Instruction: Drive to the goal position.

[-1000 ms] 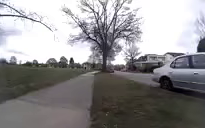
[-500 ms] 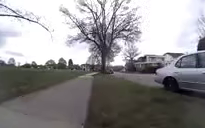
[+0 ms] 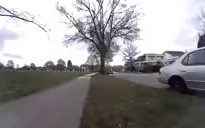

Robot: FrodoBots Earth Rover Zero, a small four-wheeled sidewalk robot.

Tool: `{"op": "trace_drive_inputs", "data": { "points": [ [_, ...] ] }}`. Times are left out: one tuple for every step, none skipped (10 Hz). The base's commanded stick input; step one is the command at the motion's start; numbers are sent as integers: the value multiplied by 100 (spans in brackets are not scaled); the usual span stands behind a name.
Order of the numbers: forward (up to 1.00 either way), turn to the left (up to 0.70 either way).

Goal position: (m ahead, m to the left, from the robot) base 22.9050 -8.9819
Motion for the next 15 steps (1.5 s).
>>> {"op": "trace_drive_inputs", "data": {
  "points": [
    [0,85],
    [0,85],
    [0,85],
    [0,85],
    [0,85],
    [0,85],
    [78,38],
    [85,34],
    [85,34],
    [85,34],
    [85,34],
    [85,34],
    [85,6],
    [85,2],
    [85,0]
  ]
}}
